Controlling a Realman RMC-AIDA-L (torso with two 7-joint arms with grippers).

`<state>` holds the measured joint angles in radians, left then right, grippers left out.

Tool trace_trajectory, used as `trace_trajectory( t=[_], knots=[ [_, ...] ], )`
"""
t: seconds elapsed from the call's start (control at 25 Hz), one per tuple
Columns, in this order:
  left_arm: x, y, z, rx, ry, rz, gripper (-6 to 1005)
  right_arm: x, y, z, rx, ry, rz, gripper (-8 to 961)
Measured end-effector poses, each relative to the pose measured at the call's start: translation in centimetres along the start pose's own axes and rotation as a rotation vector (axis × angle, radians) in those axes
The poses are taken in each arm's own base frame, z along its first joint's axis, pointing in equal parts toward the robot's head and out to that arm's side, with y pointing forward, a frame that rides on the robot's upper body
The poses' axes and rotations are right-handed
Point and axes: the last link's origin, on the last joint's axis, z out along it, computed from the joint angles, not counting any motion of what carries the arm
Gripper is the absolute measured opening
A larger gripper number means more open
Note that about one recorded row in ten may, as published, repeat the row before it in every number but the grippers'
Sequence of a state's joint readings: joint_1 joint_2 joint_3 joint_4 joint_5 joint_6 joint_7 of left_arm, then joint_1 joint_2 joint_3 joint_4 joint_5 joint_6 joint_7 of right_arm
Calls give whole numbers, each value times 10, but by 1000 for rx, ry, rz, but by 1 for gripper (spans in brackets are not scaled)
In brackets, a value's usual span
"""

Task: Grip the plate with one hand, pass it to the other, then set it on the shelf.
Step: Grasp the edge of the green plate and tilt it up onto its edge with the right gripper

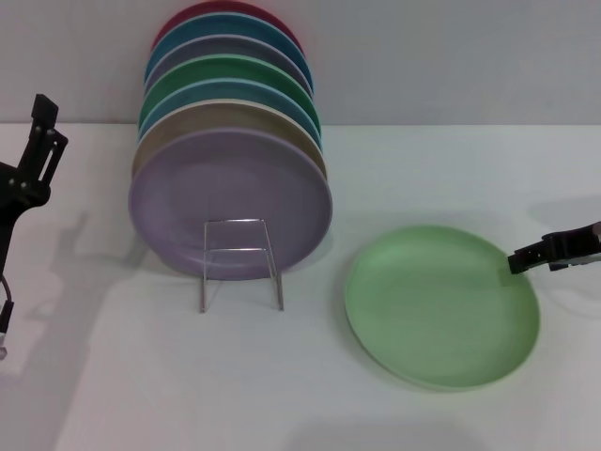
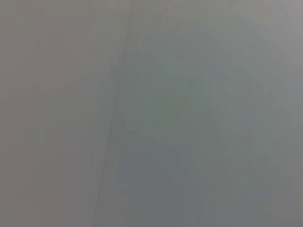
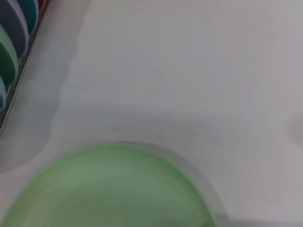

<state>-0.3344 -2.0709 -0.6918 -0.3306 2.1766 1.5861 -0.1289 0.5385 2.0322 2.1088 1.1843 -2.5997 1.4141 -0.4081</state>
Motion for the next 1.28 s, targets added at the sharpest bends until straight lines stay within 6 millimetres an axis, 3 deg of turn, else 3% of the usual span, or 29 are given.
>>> trace_trajectory(
  t=[0.8, 1.0, 1.28],
  knots=[
    [0, 0, 2, -5, 3, -1, 862, 9, -3, 16, -6, 44, 42, 600],
    [0, 0, 2, -5, 3, 0, 862, 10, -3, 18, -7, 48, 46, 445],
    [0, 0, 2, -4, 4, 0, 862, 11, -4, 20, -6, 51, 50, 405]
  ],
)
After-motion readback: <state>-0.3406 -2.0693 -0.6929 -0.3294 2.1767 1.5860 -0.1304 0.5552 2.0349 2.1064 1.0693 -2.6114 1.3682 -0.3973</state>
